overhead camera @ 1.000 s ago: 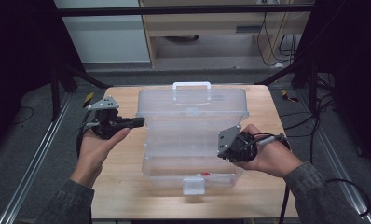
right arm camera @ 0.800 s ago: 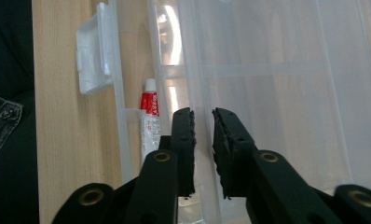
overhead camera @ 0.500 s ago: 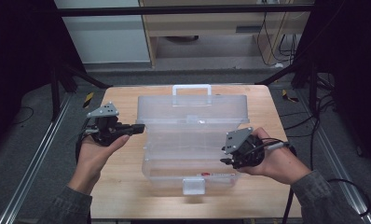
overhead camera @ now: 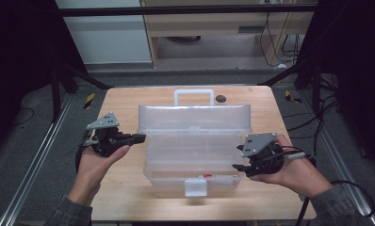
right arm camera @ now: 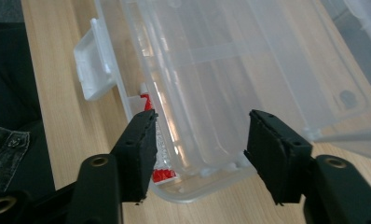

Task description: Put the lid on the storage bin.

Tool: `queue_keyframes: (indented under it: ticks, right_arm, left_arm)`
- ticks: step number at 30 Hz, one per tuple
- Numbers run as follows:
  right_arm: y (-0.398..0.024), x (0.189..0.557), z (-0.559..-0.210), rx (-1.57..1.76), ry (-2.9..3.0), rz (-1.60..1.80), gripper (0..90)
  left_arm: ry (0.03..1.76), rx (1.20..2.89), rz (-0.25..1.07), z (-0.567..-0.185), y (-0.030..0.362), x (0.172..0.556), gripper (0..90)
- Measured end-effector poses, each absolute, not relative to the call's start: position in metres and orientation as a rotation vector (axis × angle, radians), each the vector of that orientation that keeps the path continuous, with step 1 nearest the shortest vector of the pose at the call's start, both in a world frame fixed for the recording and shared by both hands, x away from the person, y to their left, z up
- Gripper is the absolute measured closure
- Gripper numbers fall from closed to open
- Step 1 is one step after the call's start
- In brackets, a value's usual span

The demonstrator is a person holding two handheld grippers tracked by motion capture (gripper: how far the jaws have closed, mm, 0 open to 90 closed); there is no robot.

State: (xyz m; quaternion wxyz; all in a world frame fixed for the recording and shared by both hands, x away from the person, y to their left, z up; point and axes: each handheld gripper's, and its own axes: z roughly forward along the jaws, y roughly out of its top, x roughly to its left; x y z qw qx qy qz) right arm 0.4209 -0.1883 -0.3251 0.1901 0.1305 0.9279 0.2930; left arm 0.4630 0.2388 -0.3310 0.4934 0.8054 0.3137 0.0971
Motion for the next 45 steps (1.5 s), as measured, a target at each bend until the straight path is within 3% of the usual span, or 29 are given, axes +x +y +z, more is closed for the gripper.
queue_keyframes:
  ticks: [11,45]
  right_arm:
    - [-0.208,0.415,-0.325,0.446,2.568,0.817,30.0]
    - [-0.24,0.412,-0.35,0.596,2.566,0.786,23.1]
  left_arm:
    - [0.747,1.972,0.233,-0.342,0.239,0.452,90.0]
    - [0.762,1.999,0.236,-0.374,0.244,0.433,89.9]
